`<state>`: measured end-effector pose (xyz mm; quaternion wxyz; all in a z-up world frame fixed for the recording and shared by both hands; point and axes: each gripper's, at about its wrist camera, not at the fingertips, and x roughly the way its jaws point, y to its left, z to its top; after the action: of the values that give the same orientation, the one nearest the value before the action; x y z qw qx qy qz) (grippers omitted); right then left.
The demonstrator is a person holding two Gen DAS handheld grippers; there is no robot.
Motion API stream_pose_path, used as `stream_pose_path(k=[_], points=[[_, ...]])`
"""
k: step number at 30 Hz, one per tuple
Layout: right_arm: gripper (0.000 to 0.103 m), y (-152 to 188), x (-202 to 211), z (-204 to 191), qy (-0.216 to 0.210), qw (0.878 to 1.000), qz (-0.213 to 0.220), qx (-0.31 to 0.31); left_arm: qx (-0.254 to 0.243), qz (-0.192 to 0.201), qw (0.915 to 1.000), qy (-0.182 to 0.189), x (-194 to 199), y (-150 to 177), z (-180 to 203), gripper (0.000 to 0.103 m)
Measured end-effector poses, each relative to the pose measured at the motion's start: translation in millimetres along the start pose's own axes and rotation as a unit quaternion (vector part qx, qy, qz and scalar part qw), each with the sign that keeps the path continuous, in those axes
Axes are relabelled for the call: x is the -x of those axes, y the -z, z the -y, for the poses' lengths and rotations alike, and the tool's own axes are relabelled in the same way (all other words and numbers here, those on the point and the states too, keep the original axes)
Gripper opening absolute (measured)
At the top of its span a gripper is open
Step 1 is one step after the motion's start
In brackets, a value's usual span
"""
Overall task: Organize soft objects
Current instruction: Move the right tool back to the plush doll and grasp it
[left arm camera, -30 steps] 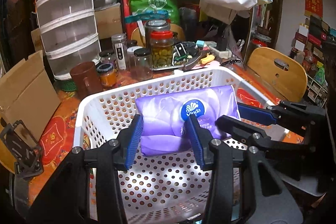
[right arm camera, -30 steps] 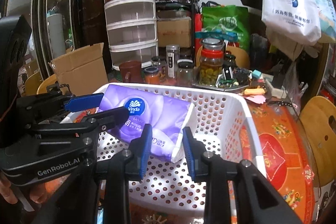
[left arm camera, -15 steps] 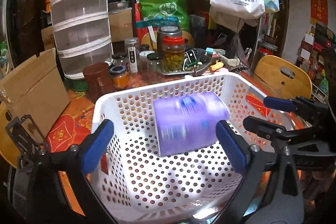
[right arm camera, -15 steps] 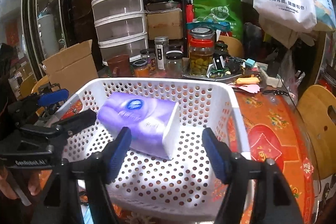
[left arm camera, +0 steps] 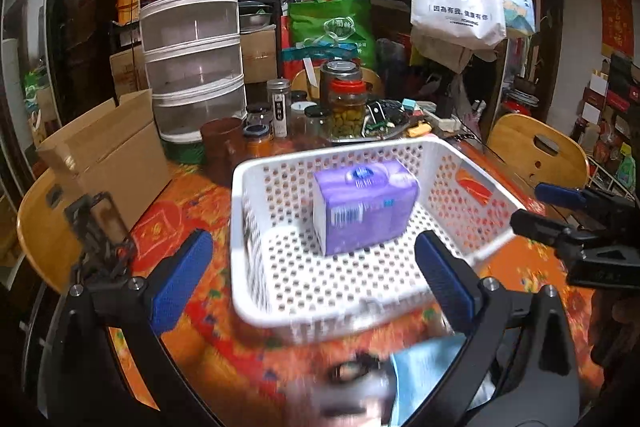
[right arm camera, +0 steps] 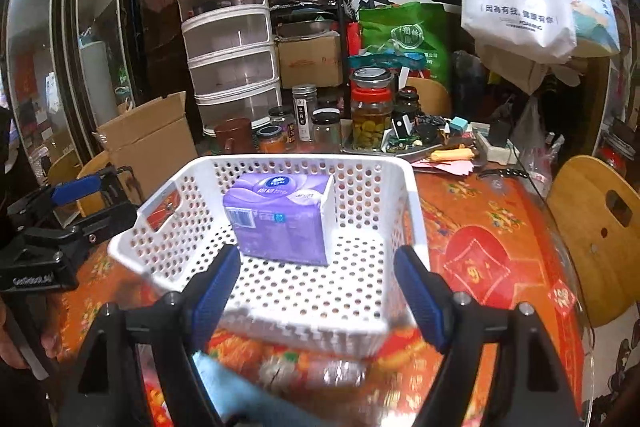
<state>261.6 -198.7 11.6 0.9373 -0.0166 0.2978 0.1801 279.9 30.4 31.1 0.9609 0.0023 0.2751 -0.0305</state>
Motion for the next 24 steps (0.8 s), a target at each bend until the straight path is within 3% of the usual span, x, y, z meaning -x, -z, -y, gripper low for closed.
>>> stream_pose_path(k=[10,16,24], points=[[0.079,68.9,76.5,0.6,0.015,1.000,0.012,-0.017,0.033,-0.019,0.9992,0.012,69.8,76.6,-5.9,0.100],[0.079,122.8,116.1,-2.7,0.030,0.998,0.026,-0.039,0.077,-0.024,0.9963,0.028,97.7,141.2,5.3,0.100],[0.078,183.3,130.6,-21.4,-0.001,0.998,0.015,-0.057,0.048,-0.034,0.9974,0.042,110.7,193.1,43.3,0.099]])
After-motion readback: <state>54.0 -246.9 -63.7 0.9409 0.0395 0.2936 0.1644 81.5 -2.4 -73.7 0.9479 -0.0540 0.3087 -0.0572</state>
